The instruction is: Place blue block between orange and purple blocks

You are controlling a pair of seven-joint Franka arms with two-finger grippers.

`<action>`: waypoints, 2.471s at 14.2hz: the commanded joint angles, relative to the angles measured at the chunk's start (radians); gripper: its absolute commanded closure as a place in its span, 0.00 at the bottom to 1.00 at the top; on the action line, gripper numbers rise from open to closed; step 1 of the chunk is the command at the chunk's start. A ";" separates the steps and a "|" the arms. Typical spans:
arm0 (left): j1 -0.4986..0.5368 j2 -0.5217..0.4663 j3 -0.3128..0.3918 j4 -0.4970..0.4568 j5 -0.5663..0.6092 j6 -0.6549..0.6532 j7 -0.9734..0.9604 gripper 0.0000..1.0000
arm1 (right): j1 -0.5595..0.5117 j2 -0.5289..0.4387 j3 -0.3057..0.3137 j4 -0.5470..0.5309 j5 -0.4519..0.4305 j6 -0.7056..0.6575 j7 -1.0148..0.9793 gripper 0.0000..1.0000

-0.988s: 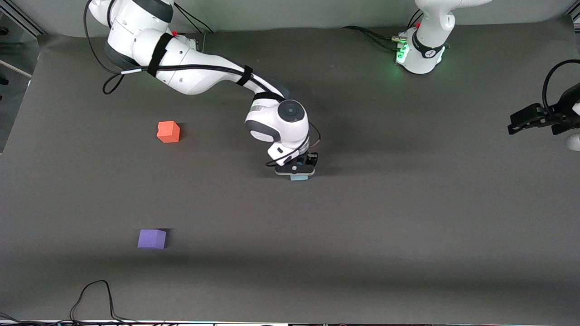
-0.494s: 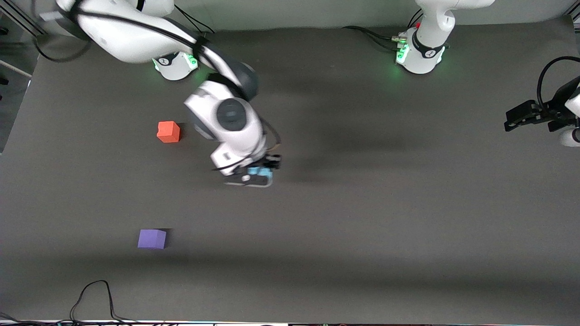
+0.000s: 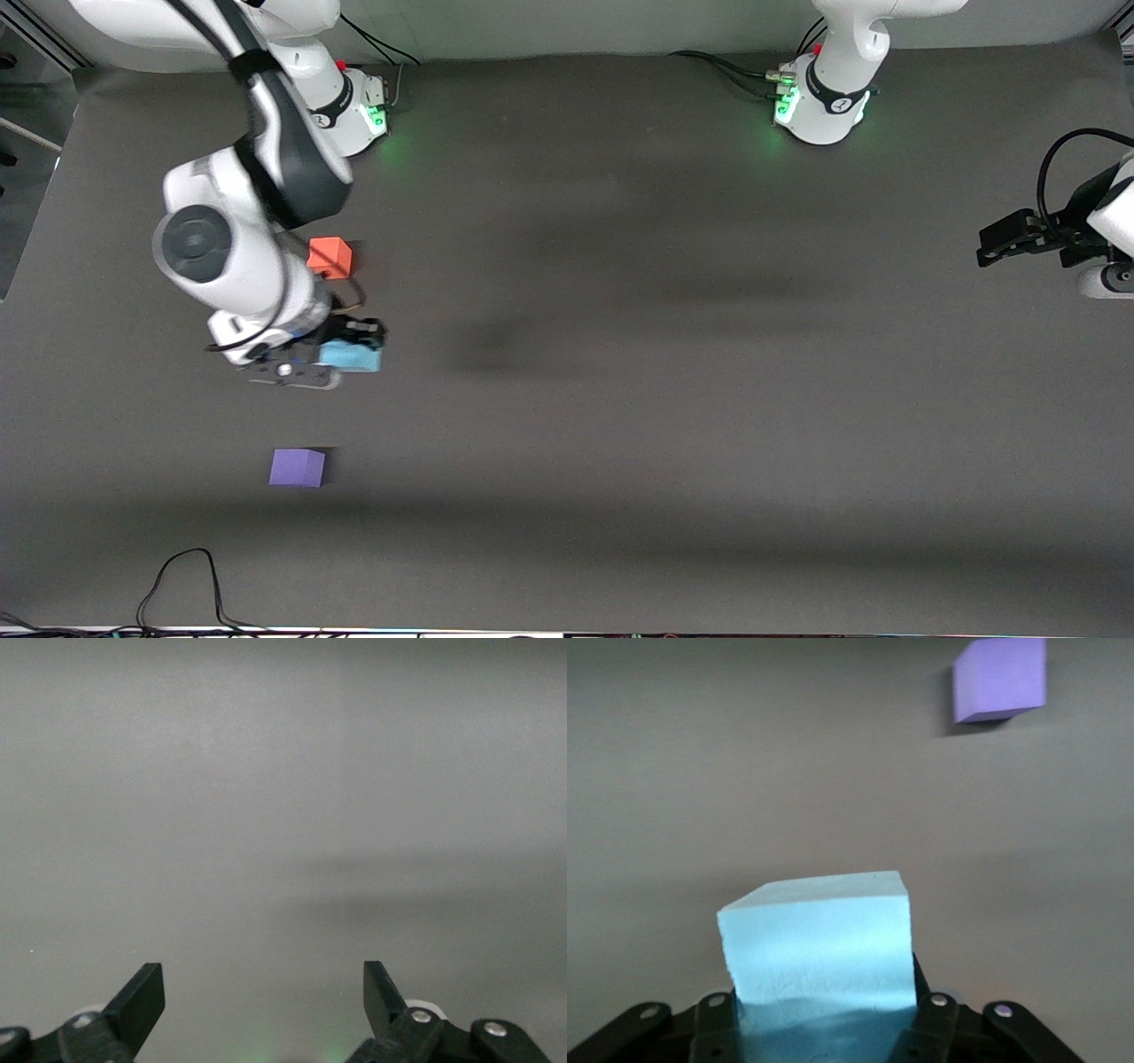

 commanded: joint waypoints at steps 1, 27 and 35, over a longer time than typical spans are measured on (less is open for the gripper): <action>-0.010 -0.027 0.010 -0.020 -0.003 -0.002 0.002 0.00 | 0.012 -0.092 -0.146 -0.257 0.116 0.201 -0.231 0.66; -0.018 -0.017 0.011 -0.014 0.012 -0.013 0.015 0.00 | 0.010 0.071 -0.225 -0.492 0.110 0.645 -0.349 0.00; -0.015 -0.017 0.013 -0.014 0.011 0.002 0.013 0.00 | 0.010 -0.389 -0.223 -0.458 0.110 0.315 -0.350 0.00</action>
